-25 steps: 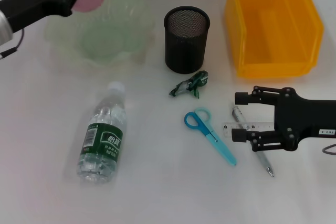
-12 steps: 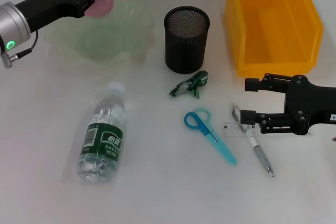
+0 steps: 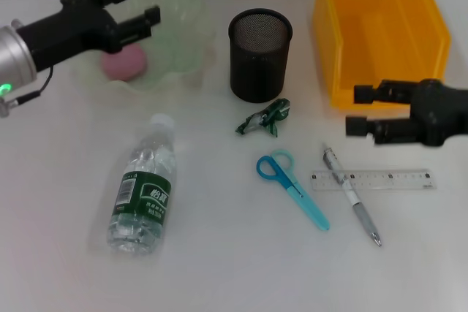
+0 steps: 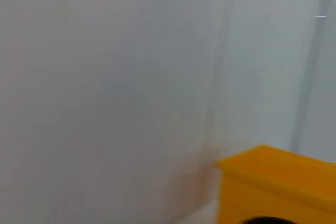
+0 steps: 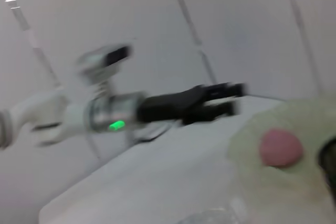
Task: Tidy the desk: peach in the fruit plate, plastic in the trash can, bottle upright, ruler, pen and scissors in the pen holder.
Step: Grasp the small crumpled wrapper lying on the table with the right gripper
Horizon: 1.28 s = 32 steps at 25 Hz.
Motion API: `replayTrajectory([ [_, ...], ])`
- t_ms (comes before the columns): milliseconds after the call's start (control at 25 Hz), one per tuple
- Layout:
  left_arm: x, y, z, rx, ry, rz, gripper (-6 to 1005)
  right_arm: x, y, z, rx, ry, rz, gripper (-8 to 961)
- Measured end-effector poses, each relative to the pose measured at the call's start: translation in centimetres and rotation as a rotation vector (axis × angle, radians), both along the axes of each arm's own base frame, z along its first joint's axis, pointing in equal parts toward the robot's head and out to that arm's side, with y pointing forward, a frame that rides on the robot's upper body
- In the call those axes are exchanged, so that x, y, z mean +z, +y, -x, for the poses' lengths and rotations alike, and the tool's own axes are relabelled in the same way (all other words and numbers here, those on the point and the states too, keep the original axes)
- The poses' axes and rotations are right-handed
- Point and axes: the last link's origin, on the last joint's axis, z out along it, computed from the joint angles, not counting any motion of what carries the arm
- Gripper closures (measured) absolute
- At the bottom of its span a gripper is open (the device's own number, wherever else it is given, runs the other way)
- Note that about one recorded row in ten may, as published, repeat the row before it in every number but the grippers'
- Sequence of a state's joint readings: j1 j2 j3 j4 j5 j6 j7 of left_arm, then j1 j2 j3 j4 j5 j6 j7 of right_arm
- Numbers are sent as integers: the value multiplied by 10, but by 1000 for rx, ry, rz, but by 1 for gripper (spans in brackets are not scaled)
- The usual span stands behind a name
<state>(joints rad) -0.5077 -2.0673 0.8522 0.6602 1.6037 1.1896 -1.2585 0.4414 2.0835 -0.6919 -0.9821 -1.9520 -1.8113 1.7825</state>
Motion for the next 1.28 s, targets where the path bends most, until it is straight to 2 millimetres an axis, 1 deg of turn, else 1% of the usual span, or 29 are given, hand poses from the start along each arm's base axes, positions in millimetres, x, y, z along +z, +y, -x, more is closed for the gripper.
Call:
replayTrajectory([
  [40,0,-8,0,-32,-3,25,290,8,5,5,-61,-15,11,121],
  [80,-1,-16,0,-62,2,53,280,19,10,17,-146,-46,40,121],
  [120,-5,-35,1,-123,19,122,270,19,10,17,-146,-46,40,121],
  [160,-9,-48,3,-161,35,171,260,23,12,26,-164,-72,49,121],
  [240,-13,-65,7,-201,53,223,240,28,14,45,-176,-182,56,122],
  [280,-13,-65,7,-201,53,223,230,27,18,66,-173,-333,55,122],
  [320,-16,-79,15,-212,61,244,219,27,18,66,-173,-333,55,122],
  [360,-16,-83,18,-208,62,245,209,25,21,79,-156,-417,47,122],
  [440,-17,-86,21,-200,62,244,189,19,28,97,-106,-567,36,122],
  [480,-17,-86,21,-200,62,244,179,5,34,114,7,-721,46,122],
  [520,-17,-86,21,-200,62,244,169,5,34,114,7,-721,46,122],
  [560,-17,-93,28,-178,59,246,159,-3,35,120,86,-806,50,122],
  [600,-17,-93,28,-178,59,246,161,-11,35,124,178,-882,61,122],
  [640,-17,-97,31,-168,57,247,162,-21,34,127,285,-964,62,122],
  [680,-17,-97,31,-168,57,247,164,-39,33,128,479,-1103,54,122],
  [720,-16,-99,33,-161,56,247,165,-39,33,128,479,-1103,54,122],
  [800,-17,-100,34,-151,50,252,166,-55,32,128,597,-1187,57,122],
  [880,-18,-100,34,-144,44,254,167,-65,36,128,654,-1223,65,122],
  [920,-18,-100,34,-144,44,254,168,-65,36,128,654,-1223,65,122],
  [960,-20,-100,34,-144,41,256,169,-68,41,129,674,-1232,51,122],
  [1080,-21,-100,33,-143,39,258,170,-71,46,130,699,-1229,21,122],
  [1200,-22,-100,33,-141,35,259,170,-75,47,131,719,-1222,1,122],
  [1240,-23,-100,33,-139,34,260,170,-79,46,131,731,-1218,-9,122],
  [1280,-23,-101,33,-138,33,261,170,-88,47,131,753,-1210,-41,122],
])
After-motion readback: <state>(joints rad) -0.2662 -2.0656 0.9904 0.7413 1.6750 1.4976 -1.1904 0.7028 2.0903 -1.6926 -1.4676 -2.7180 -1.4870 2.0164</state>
